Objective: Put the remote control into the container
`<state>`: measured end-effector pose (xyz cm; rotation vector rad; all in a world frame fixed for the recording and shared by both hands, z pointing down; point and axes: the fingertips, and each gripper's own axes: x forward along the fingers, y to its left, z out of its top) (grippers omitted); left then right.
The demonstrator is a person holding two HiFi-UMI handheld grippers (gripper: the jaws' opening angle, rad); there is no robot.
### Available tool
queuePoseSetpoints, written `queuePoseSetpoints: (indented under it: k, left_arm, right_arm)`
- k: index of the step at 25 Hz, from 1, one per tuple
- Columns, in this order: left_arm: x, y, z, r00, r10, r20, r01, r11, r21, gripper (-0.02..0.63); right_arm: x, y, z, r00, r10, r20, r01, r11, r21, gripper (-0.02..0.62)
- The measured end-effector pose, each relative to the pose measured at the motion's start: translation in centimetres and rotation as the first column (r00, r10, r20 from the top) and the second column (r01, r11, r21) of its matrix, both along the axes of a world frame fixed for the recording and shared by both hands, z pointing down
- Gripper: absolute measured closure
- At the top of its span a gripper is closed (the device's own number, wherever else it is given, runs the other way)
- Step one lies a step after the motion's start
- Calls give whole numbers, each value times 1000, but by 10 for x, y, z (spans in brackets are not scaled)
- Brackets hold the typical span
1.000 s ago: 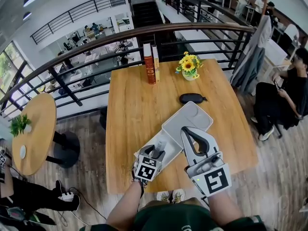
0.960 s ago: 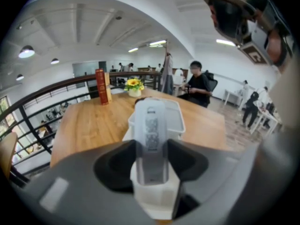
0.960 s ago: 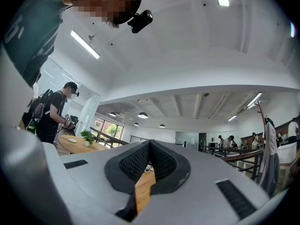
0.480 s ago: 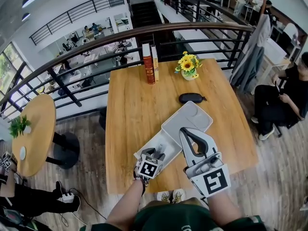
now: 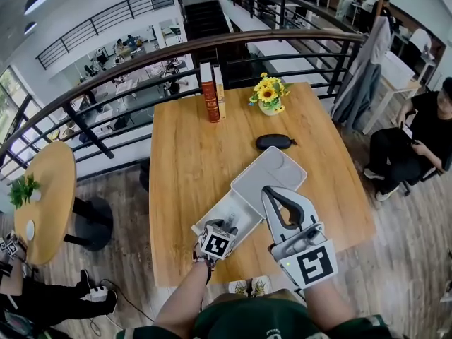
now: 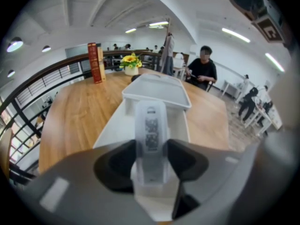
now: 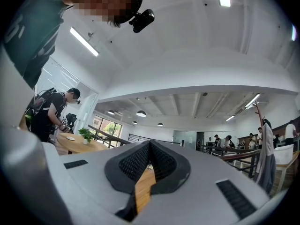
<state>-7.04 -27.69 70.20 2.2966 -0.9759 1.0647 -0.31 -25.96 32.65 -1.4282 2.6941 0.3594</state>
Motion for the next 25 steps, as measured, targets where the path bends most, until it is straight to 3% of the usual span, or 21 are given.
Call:
queuePoseSetpoints:
  k: [9,16,25]
  left_arm:
    - [1,4,23,999,9,39,-6,996,-86,393]
    - [-2,2,32,993,21,112,-6,992,-124,393]
    - [0,4,45,984,71,165,-29,969,-245,393]
  right_arm:
    - [8,-4,-1,1000,17,-8,-17,1000,5,578]
    - [9,-8,-2,1000,15,-7,-15,1000,7,578]
    - [16,-11,-8,1000,18,7,-18,1000,16,578]
